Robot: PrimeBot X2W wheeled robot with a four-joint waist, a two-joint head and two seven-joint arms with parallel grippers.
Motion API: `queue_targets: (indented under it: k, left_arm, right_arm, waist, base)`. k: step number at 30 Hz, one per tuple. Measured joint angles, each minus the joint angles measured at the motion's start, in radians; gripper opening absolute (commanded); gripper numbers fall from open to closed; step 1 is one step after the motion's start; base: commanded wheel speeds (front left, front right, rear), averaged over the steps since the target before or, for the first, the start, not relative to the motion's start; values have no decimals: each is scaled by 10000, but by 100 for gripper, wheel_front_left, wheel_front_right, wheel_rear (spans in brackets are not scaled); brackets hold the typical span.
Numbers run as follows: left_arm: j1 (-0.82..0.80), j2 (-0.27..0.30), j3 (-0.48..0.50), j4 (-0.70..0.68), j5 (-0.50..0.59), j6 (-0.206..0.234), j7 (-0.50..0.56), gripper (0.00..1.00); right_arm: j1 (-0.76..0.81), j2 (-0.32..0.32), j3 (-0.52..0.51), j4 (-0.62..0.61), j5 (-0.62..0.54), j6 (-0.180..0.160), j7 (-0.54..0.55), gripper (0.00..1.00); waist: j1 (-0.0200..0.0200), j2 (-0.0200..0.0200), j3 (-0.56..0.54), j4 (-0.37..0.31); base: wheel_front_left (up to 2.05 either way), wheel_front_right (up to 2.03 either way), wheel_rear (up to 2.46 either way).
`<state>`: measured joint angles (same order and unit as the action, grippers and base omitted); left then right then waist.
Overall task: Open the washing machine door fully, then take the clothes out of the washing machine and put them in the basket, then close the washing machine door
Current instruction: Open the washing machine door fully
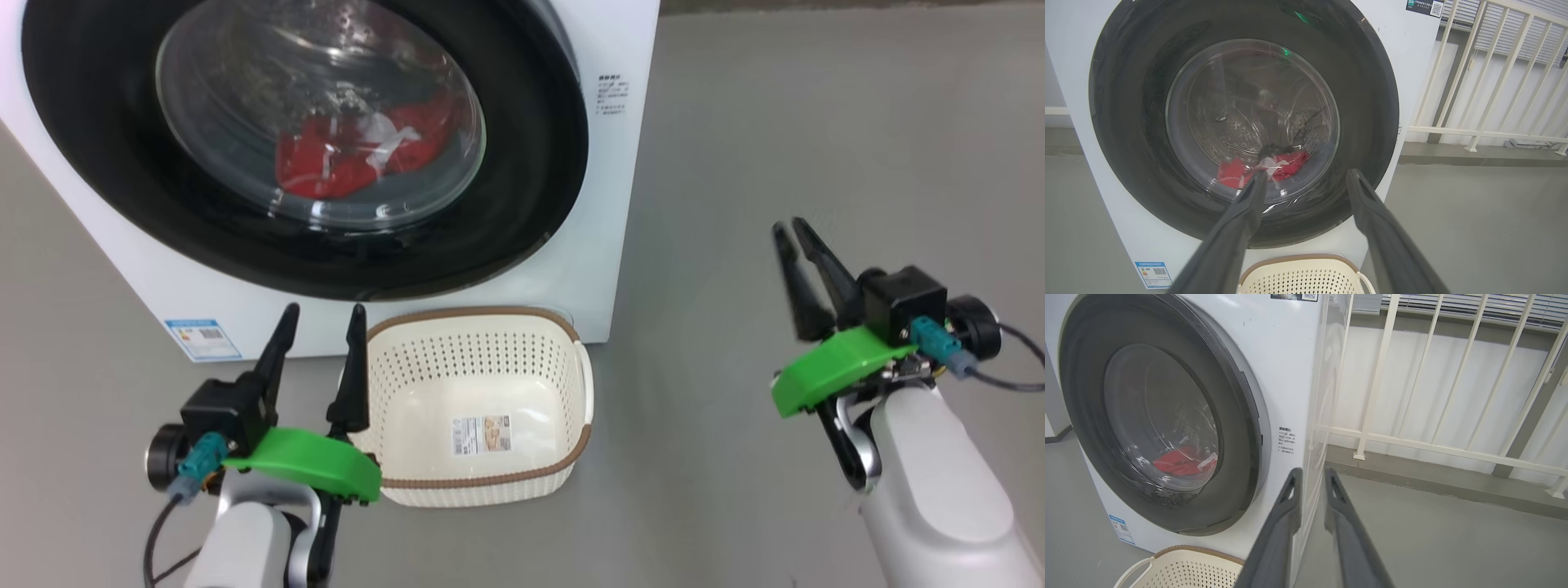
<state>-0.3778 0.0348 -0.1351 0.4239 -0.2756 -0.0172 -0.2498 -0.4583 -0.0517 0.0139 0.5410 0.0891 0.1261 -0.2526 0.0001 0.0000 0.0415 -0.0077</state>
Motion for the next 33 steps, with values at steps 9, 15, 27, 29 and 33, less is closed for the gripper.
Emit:
queue_targets:
  k: [9,15,27,29,33]
  left_arm:
    - [-346,-2,-155,-838,-77,-25,-42,100]
    - [-455,-2,-336,-1381,-79,-25,-42,100]
    - [-660,0,-654,-2520,-77,-23,-59,100]
    - [-753,0,-663,-2619,-79,-23,-59,100]
    - [-819,0,-679,-2861,-251,-23,-59,100]
  right_arm:
    - [-795,-15,56,-86,1618,0,0,0]
    - [-1516,-35,324,290,3754,0,-29,0]
    - [-3343,-82,886,1166,7808,-2,-29,0]
    - [-3605,-88,940,1302,8460,-2,15,0]
    - [-4101,-109,1009,1486,9902,-2,437,0]
  waist:
    - [0,0,700,136]
    - [0,0,1191,287]
    - [0,0,2283,691]
    - [0,0,2456,763]
    - [0,0,2801,899]
  base:
    - [0,0,0]
    - [0,0,0]
    - [0,0,0]
    - [0,0,0]
    - [0,0,0]
